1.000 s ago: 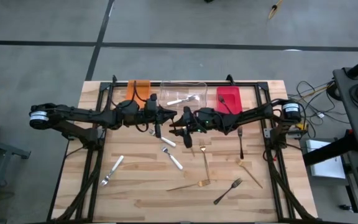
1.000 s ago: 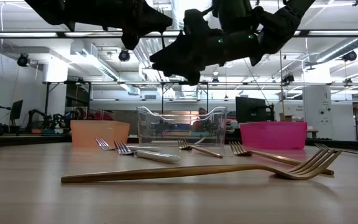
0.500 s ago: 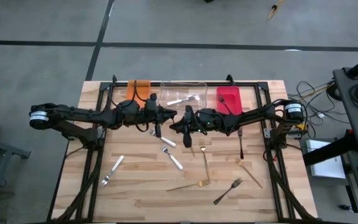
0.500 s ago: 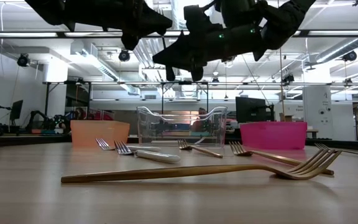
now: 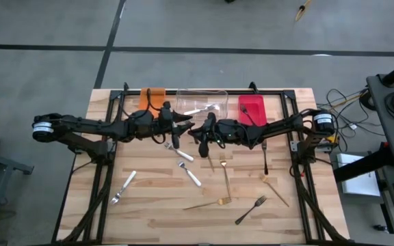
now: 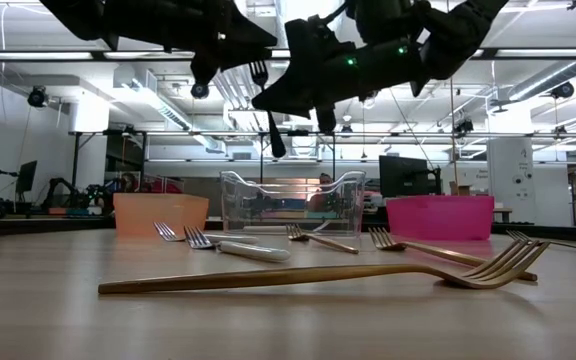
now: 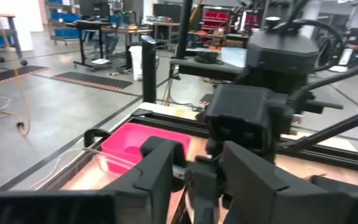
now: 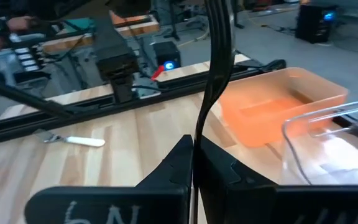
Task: Sort silverware by color (type)
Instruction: Put the black fork into the orange bin
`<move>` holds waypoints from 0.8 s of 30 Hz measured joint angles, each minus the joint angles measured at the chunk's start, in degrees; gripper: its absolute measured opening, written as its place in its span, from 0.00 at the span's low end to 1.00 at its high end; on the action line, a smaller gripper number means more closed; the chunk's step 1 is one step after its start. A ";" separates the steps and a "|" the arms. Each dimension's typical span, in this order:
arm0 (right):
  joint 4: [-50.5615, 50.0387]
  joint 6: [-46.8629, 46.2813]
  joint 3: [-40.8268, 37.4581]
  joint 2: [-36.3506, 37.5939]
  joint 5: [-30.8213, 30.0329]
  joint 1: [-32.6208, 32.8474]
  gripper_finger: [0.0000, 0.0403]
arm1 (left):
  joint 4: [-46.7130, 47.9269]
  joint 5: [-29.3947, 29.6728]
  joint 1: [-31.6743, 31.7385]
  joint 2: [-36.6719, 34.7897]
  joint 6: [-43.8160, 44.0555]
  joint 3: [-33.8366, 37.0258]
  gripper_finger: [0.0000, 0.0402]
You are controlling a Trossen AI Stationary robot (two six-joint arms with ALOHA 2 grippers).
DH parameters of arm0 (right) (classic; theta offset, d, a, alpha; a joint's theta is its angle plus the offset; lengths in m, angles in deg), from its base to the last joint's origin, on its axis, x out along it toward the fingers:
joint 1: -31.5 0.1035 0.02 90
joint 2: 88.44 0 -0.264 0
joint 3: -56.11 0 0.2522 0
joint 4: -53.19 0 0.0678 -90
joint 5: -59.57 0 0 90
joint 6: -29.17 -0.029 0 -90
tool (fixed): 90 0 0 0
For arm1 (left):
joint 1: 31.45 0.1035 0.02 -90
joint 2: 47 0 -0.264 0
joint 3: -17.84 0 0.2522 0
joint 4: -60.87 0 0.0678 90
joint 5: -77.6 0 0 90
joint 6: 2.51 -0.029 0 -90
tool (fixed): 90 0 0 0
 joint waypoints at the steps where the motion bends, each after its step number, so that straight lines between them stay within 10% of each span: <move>1: 0.00 0.00 -0.02 0.00 -1.00 0.14 0.02 | 0.20 0.61 0.00 0.00 -0.01 0.00 0.35; 24: -0.40 0.42 -0.54 0.00 -9.41 1.01 0.02 | 13.10 2.41 -0.04 -8.38 -2.23 -0.01 0.45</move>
